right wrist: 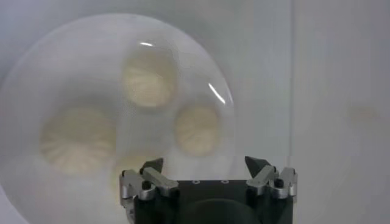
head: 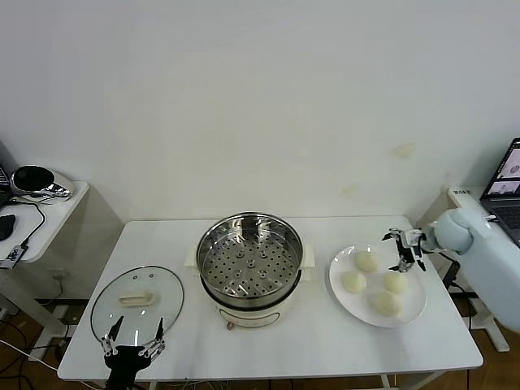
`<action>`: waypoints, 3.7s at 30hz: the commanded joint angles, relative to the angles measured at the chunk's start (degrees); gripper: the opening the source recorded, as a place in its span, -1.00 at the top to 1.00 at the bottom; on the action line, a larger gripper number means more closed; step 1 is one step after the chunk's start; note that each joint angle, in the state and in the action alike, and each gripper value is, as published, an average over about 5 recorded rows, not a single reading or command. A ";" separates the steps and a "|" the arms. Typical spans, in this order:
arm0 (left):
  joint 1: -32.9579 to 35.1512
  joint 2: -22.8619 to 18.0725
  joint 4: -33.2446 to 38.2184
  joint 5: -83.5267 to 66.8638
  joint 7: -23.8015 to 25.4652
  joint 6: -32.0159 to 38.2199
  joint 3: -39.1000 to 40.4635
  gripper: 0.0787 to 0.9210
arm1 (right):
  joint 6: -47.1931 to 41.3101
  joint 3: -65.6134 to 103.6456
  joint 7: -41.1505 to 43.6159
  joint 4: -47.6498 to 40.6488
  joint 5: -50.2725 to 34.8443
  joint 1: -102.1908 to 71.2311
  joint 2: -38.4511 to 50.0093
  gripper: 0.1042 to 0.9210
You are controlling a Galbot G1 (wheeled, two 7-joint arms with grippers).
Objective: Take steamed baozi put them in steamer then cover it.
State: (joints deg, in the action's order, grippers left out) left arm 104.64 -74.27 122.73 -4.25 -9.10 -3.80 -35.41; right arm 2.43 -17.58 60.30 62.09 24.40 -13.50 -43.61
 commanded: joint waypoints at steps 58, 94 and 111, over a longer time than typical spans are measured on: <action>-0.39 1.81 0.23 -1.59 -0.14 0.12 -1.14 -0.77 | -3.04 -21.10 2.91 4.42 -16.84 25.24 -0.16 -0.12; -0.29 1.24 1.43 -1.92 -0.51 0.21 -2.72 -0.77 | 25.03 -54.05 -7.05 1.86 -14.10 42.17 -32.86 -0.16; -0.98 0.89 1.56 -1.99 -0.45 0.14 -2.49 -0.77 | 31.79 -51.75 -10.76 -4.42 -0.33 36.28 -33.58 -0.18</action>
State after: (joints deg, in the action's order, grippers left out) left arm 103.59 -73.38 124.31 -6.26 -9.57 -3.63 -37.89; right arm 31.95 -68.97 50.05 59.17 19.64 23.81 -76.33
